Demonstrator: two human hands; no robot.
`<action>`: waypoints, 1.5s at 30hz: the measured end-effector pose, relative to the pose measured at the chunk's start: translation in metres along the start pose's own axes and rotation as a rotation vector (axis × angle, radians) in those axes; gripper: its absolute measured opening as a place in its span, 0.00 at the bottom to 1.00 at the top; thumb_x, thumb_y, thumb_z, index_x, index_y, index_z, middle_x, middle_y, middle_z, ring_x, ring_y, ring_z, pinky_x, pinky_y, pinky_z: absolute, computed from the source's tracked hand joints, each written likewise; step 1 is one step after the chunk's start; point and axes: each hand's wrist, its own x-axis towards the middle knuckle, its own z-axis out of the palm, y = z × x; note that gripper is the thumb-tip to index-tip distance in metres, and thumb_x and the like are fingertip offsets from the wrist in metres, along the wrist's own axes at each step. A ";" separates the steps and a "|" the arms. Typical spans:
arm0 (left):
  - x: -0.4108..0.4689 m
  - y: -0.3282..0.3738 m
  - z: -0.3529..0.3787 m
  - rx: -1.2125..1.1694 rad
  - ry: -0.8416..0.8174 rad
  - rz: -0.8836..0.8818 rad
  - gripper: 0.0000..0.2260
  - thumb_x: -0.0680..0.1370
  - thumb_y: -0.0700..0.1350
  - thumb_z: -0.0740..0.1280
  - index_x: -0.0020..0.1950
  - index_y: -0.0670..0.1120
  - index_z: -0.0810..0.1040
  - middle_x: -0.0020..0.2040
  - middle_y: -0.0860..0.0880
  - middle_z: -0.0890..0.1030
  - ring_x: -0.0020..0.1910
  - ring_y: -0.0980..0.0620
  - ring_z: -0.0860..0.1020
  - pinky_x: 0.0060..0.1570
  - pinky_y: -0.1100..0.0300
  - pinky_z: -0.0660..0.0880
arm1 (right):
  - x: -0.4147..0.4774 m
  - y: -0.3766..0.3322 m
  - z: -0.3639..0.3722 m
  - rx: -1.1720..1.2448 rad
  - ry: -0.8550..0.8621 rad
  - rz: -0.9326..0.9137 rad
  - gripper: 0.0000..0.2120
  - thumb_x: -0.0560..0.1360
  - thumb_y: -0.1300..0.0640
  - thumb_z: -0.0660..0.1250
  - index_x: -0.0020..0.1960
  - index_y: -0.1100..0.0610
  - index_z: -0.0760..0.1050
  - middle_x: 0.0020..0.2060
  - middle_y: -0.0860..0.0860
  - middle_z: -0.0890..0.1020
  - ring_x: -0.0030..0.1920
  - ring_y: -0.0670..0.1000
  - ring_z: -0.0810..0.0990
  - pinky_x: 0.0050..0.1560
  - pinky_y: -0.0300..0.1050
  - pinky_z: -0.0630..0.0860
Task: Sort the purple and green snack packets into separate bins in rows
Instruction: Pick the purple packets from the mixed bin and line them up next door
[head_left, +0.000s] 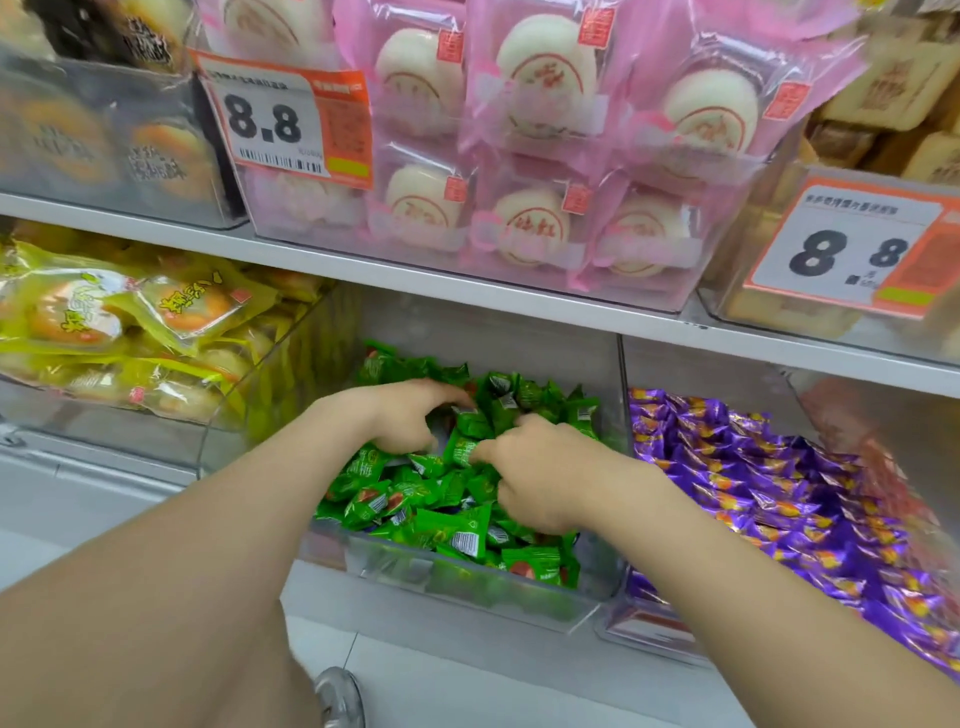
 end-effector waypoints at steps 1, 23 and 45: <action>0.002 0.001 0.002 -0.016 0.021 -0.009 0.33 0.78 0.40 0.73 0.81 0.54 0.66 0.78 0.51 0.70 0.75 0.48 0.70 0.73 0.52 0.70 | -0.001 0.000 -0.002 0.005 0.026 -0.005 0.24 0.78 0.59 0.61 0.73 0.49 0.71 0.61 0.60 0.79 0.66 0.63 0.73 0.61 0.60 0.76; -0.029 -0.007 -0.019 0.147 0.006 -0.105 0.22 0.81 0.62 0.67 0.36 0.47 0.73 0.31 0.50 0.71 0.34 0.47 0.70 0.40 0.55 0.69 | -0.050 -0.015 0.000 -0.005 0.218 0.044 0.20 0.79 0.56 0.61 0.71 0.55 0.68 0.64 0.58 0.71 0.61 0.65 0.75 0.59 0.59 0.77; 0.007 0.067 0.001 -0.071 0.263 0.166 0.33 0.75 0.37 0.66 0.80 0.53 0.67 0.78 0.49 0.70 0.77 0.48 0.68 0.76 0.54 0.66 | -0.072 0.044 -0.001 0.704 0.797 0.328 0.15 0.78 0.47 0.73 0.60 0.49 0.72 0.40 0.40 0.75 0.46 0.52 0.74 0.44 0.46 0.61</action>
